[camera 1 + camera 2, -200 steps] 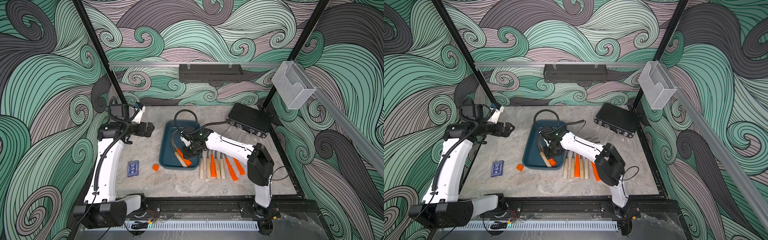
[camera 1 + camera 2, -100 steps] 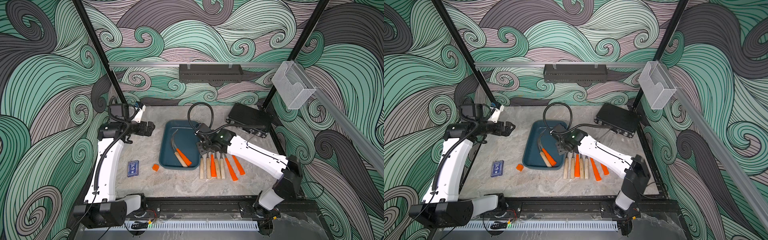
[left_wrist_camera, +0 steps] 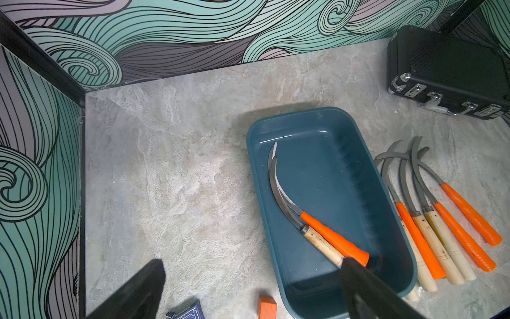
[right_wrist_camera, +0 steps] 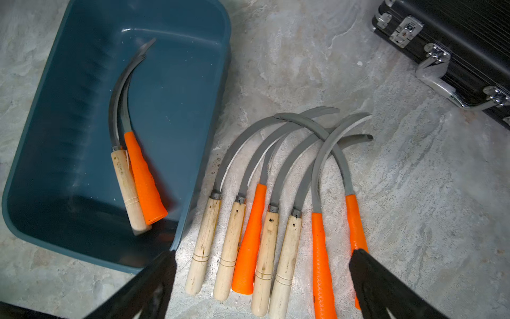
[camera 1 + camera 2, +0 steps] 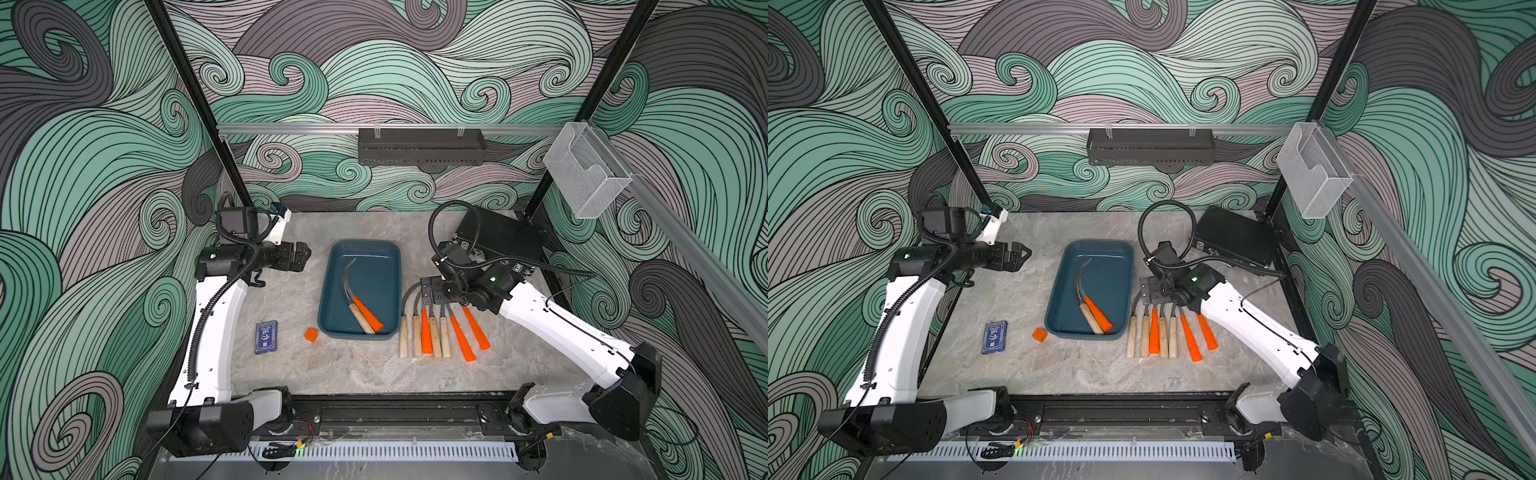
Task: Put small sickles into storage boxes
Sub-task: Pick up the sickle at the center of the board.
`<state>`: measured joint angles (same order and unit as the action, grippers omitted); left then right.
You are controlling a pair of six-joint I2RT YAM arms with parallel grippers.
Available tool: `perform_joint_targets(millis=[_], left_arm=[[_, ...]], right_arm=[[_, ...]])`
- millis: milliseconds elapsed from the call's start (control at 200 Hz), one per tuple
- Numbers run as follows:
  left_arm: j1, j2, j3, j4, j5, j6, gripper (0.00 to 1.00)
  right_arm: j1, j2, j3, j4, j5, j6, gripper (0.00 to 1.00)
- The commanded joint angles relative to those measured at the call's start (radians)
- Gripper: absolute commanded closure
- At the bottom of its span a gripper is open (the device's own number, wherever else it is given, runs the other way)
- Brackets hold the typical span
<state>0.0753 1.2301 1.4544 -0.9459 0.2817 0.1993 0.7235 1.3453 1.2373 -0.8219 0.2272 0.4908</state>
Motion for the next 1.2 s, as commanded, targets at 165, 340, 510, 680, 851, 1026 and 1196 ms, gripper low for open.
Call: perform_joint_targets(millis=[165,340,510,680,851,1026,1196], left_arm=[[-0.010,-0.017,0.047,-0.006,0.009,-0.015,0.01],[-0.010,-0.005,0.082,-0.052,0.005,-0.014,0.01],[-0.011,-0.022,0.088,-0.070,-0.029,0.003,0.01],[-0.010,-0.033,0.063,-0.077,-0.028,0.012,0.01],[-0.011,-0.034,0.050,-0.066,-0.020,0.020,0.01],[-0.012,-0.028,0.055,-0.062,0.004,0.030,0.01],[-0.012,-0.026,0.043,-0.053,0.037,0.031,0.01]], right_arm=[[-0.137,-0.008,-0.161,0.158,-0.346,0.031,0.03],[-0.137,-0.078,-0.221,0.174,-0.330,0.013,0.09],[-0.137,-0.158,-0.288,0.158,-0.282,0.010,0.13],[-0.137,-0.195,-0.312,0.083,-0.211,0.012,0.14],[-0.140,-0.197,-0.347,0.039,-0.189,0.021,0.21],[-0.153,-0.199,-0.382,-0.016,-0.188,0.041,0.28],[-0.177,-0.216,-0.429,-0.043,-0.188,0.061,0.31]])
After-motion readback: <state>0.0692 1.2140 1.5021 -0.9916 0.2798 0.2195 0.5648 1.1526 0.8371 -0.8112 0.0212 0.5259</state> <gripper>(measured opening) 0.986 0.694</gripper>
